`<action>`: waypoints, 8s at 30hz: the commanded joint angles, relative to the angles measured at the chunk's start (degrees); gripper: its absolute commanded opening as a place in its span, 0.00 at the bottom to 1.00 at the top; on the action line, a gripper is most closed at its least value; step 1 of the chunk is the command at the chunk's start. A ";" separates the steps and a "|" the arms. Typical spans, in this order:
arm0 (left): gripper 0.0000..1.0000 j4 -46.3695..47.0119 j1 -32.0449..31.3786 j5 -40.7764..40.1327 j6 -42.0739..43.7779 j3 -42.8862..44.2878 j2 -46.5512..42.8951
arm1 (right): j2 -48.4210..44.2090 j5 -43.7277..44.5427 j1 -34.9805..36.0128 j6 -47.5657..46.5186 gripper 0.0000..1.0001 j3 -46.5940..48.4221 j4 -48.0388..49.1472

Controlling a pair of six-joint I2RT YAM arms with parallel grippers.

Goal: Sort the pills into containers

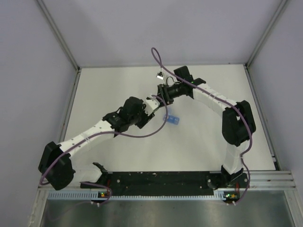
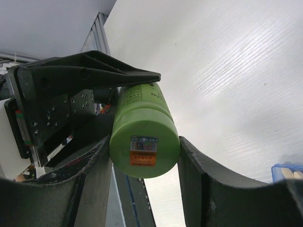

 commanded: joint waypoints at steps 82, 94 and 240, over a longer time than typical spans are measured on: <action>0.00 8.89 3.87 5.69 -3.97 1.13 -5.83 | -4.06 -3.82 2.45 -10.69 0.00 1.09 -7.50; 0.00 16.72 -2.46 -14.73 3.33 -2.48 -2.57 | 4.30 -10.77 2.54 3.22 0.15 1.36 0.68; 0.00 7.47 3.26 9.21 1.74 0.78 -8.46 | -4.60 2.77 5.53 -12.80 0.00 4.96 -10.93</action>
